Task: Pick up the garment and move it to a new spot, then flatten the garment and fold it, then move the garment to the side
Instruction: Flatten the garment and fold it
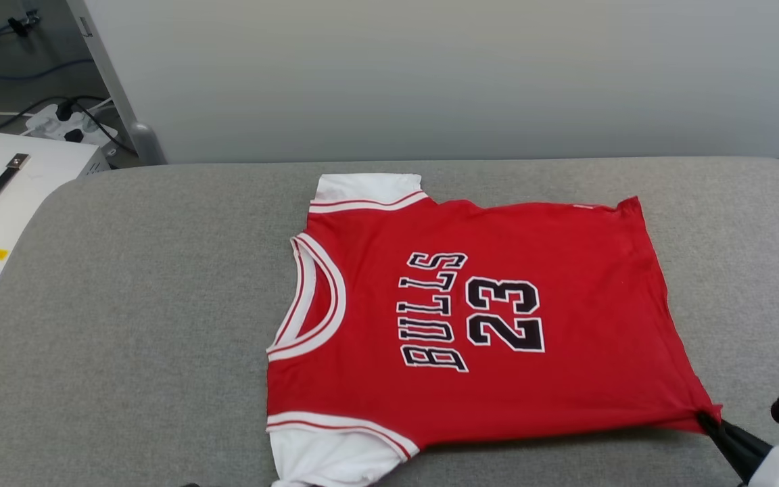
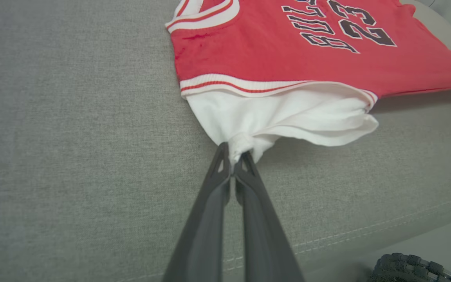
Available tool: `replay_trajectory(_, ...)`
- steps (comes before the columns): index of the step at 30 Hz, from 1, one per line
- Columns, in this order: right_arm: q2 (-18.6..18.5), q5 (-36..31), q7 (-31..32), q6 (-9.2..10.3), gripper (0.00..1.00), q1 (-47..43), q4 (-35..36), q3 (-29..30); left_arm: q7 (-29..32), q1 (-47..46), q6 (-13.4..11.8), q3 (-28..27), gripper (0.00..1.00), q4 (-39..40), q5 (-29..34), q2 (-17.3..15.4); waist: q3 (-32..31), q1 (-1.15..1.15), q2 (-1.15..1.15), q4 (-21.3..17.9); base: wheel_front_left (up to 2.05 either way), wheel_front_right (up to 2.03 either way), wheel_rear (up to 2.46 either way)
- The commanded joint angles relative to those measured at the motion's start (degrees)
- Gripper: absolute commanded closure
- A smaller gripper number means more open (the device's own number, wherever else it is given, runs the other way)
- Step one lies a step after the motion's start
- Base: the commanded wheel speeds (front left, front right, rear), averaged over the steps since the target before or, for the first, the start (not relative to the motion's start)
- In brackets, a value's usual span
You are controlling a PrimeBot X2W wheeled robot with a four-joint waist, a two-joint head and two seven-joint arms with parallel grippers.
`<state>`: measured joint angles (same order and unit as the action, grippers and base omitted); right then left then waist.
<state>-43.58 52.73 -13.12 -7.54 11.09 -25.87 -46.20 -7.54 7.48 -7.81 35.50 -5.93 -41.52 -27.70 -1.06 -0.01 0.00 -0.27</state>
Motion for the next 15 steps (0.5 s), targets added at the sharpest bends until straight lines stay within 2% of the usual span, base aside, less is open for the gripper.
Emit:
replay_trajectory(1, -0.7, 0.4, 0.4, 0.05, 1.0, -1.7, 0.6, 0.8, 0.4, 1.6, -0.4, 0.1, 1.0, 0.6, -0.6, -0.5, -0.9, 0.01, 0.0, 0.1, 0.0, 0.0, 0.0)
replay_trajectory(8, -2.1, 0.8, 4.7, 0.05, 1.0, -9.6, 6.1, 5.0, 3.8, 5.0, -0.9, 1.4, 1.0, 4.4, -2.1, -2.1, -0.9, 0.01, 0.0, 0.1, 0.0, 0.0, 0.0)
replay_trajectory(15, -0.4, 0.2, 6.4, 0.05, 1.0, -11.3, 9.1, 12.0, 2.4, -0.3, -0.5, 1.2, 1.0, 4.4, 1.3, -2.5, 0.6, 0.01, 0.0, 0.0, 0.0, 0.0, 0.0)
